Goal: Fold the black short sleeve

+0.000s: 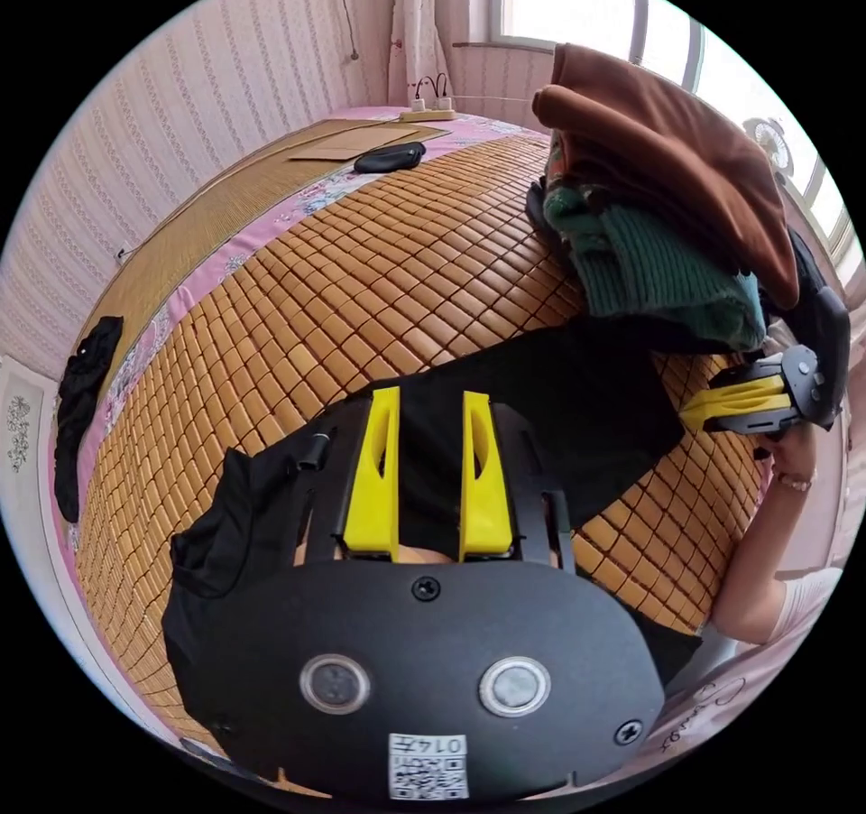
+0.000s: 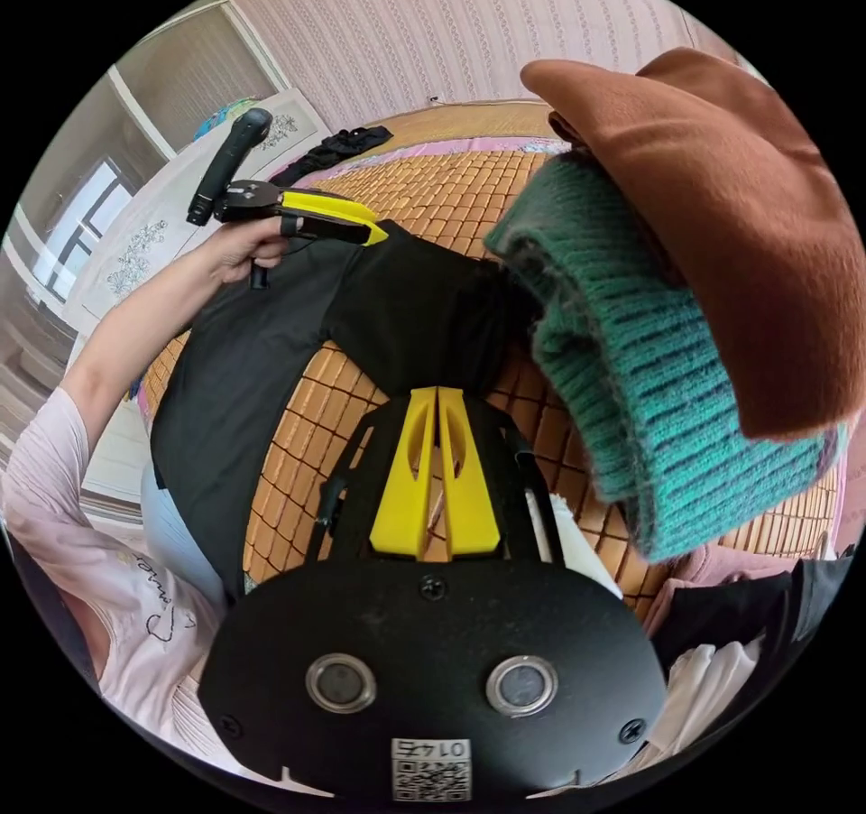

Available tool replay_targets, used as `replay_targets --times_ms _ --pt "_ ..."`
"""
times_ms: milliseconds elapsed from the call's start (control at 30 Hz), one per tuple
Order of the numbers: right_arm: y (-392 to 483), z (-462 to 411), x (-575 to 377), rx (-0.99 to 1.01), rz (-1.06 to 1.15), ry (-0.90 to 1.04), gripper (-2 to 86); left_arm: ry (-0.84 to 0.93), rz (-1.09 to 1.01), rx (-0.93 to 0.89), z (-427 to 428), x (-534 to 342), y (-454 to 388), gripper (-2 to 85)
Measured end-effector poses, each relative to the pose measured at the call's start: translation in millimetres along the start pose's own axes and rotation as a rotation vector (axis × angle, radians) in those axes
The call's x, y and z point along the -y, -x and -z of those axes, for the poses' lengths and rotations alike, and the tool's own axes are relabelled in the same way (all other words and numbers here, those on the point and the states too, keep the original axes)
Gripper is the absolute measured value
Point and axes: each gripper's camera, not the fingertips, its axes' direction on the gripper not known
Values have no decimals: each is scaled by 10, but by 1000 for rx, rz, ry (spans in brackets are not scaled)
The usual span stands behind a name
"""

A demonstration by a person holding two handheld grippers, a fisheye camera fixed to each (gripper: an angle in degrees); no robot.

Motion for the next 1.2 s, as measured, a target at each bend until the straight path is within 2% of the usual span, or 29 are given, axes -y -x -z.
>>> replay_targets --times_ms 133,233,400,467,567,667,767,867,967,1033,1100,1200 --pt "28 -33 -296 -73 -6 -59 -3 -122 -12 -112 905 74 25 100" --pt "132 2 -547 -58 38 -150 -3 -213 -21 -123 1876 -287 148 95" --pt "746 134 -953 -109 219 -301 -3 -267 174 20 3753 -1775 607 85" --pt "1207 204 -1196 -161 306 -487 -3 -240 268 95 4296 -2384 710 80" --pt "1840 120 -1530 -15 394 -649 -3 -166 457 254 4990 -3280 795 77" --pt "2714 -251 -1717 -39 482 -555 -6 -205 615 293 5416 -3910 858 77" --pt "3548 -873 -1759 -82 586 -355 -8 -341 747 132 5528 -4191 1051 80" --pt "4240 -1415 -1781 11 677 -192 -7 -373 748 72 5628 -3986 1253 87" --pt "4735 -1800 -1830 77 711 -159 -2 -352 663 55 5759 -3610 1316 93" --pt "4958 -2017 -1823 95 711 -156 5 -319 617 113 5853 -3437 1315 96" --pt "5151 -2233 -1783 123 714 -151 16 -340 671 244 6108 -3310 1531 98" --pt "5454 -2672 -1634 171 714 -121 46 -447 720 248 6499 -3128 2086 110"
